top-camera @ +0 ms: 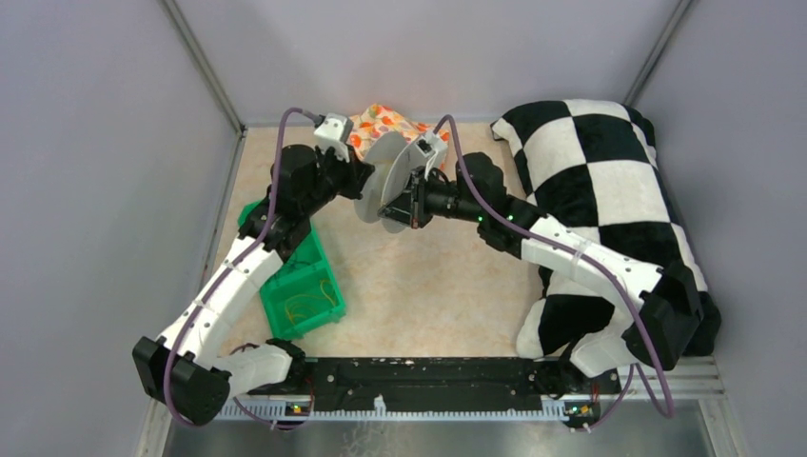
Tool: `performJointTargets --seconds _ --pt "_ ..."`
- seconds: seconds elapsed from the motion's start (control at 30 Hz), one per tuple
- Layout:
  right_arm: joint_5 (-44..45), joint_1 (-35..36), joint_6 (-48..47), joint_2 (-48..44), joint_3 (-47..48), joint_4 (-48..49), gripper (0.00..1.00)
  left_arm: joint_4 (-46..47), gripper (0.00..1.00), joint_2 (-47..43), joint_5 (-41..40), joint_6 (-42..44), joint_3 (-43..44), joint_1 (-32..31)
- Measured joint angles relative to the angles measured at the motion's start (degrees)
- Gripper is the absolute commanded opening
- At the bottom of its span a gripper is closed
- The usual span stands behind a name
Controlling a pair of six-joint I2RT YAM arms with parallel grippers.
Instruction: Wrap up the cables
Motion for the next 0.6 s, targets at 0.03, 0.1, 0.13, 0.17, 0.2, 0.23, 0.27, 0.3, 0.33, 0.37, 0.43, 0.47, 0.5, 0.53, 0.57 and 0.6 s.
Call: performJointTargets --seconds 0.03,0.1,0.13,0.17,0.2,0.23,0.27,0.3,0.33,0.37,0.43,0.47,0.5,0.53,0.57,0.6 --pt "-0.79 0.00 -0.15 0.26 0.26 -0.09 0.00 0.02 0.00 -0.02 1.16 1.18 0.00 0.00" --pt "-2.12 0.02 -0.20 0.63 0.39 -0.22 0.00 0.11 0.00 -0.13 3.43 3.61 -0.13 0.02" --pt "-2.91 0.02 -0.20 0.83 0.39 -0.42 0.00 0.37 0.00 -0.26 4.44 4.83 -0.44 0.02" --pt "-3.61 0.02 -0.22 0.96 0.39 -0.63 0.00 0.66 0.00 -0.48 5.40 6.01 -0.85 0.02" --pt "-4.22 0.02 -0.28 1.09 0.39 -0.87 0.00 0.96 0.00 -0.81 6.38 7.21 -1.38 0.02" --pt "-4.92 0.02 -0.46 1.16 0.39 -1.31 0.00 1.09 0.00 -1.20 7.45 8.52 -1.97 0.02" --pt "-5.53 0.02 -0.61 1.16 0.39 -1.73 0.00 1.25 0.00 -1.62 8.50 9.86 -2.58 0.02" --pt "-6.19 0.02 -0.76 1.16 0.39 -2.03 0.00 1.22 0.00 -1.99 9.60 11.15 -3.08 0.02" --pt "-6.82 0.02 -1.03 1.16 0.39 -2.23 0.00 1.22 0.00 -2.34 10.64 12.41 -3.56 0.02" --pt "-7.43 0.02 -1.11 1.16 0.39 -2.47 0.00 1.27 0.00 -2.69 11.69 13.79 -4.11 0.02" --pt "-8.52 0.00 -1.01 1.16 0.39 -2.67 0.00 1.55 0.00 -3.48 13.35 15.96 -5.20 0.02" --pt "-9.03 -0.04 -0.76 1.16 0.39 -2.62 0.00 1.66 0.00 -3.98 14.05 17.07 -5.86 0.02" --pt "-9.55 -0.13 -0.37 1.16 0.37 -2.47 0.00 1.66 0.00 -4.59 14.82 18.34 -6.49 0.02" --pt "-10.12 -0.35 0.31 1.16 0.31 -2.10 0.00 1.66 0.00 -5.01 15.32 19.21 -6.91 0.02" --pt "-10.64 -0.48 1.11 1.16 0.24 -1.42 0.00 1.66 0.00 -5.27 15.65 19.87 -7.15 0.02" --pt "-10.93 -0.61 1.81 1.16 0.15 -0.72 0.00 1.60 0.00 -5.42 16.06 20.46 -7.30 0.00"
